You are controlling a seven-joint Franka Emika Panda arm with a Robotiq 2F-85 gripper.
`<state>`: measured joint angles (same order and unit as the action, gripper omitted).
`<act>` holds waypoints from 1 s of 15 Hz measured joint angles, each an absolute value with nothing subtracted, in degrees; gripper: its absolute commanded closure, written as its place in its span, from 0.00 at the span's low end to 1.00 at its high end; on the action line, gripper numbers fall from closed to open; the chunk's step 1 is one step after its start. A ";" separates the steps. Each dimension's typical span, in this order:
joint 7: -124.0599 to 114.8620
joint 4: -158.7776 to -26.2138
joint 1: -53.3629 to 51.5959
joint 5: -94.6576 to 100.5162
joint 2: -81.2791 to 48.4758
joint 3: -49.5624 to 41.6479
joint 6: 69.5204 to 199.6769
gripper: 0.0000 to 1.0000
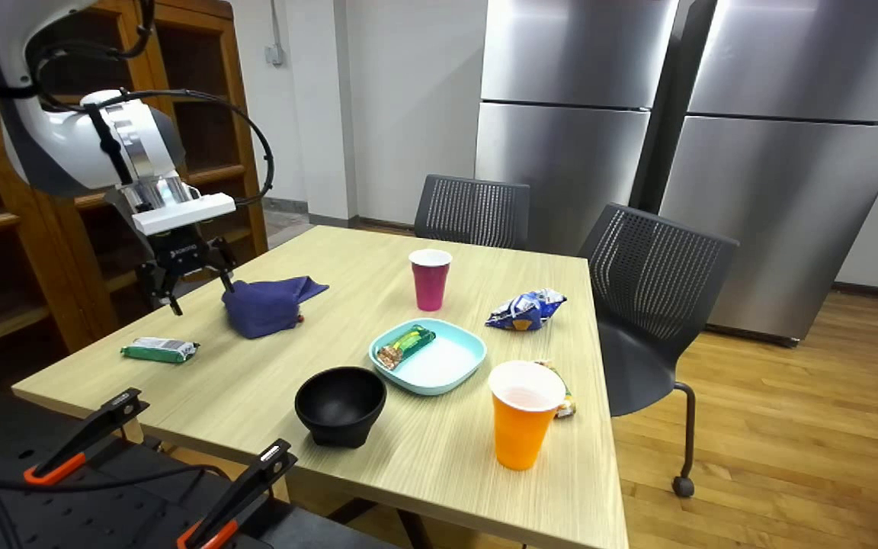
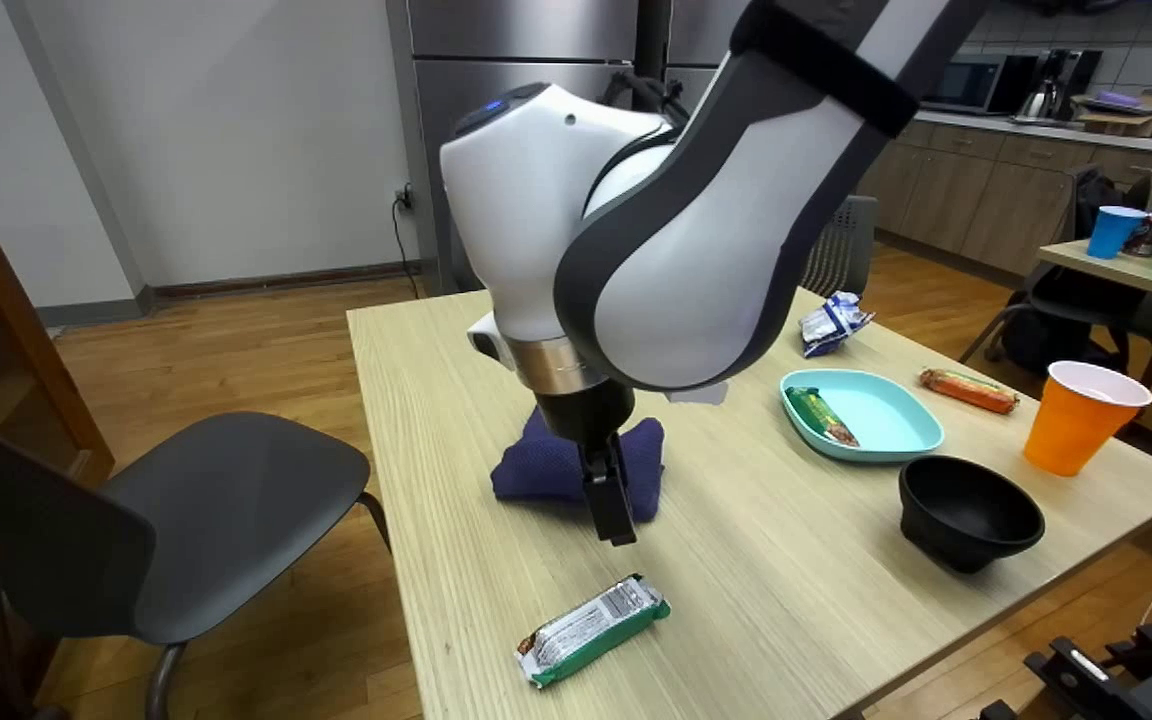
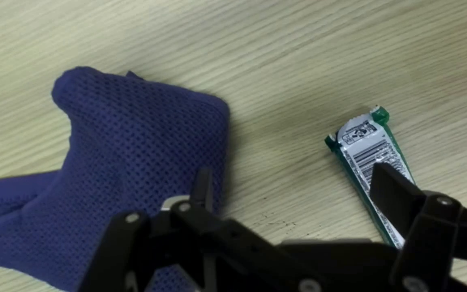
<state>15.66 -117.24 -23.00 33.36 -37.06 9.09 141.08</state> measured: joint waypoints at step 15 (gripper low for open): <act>36.81 -114.87 -22.18 34.96 -44.31 13.52 141.69 0.00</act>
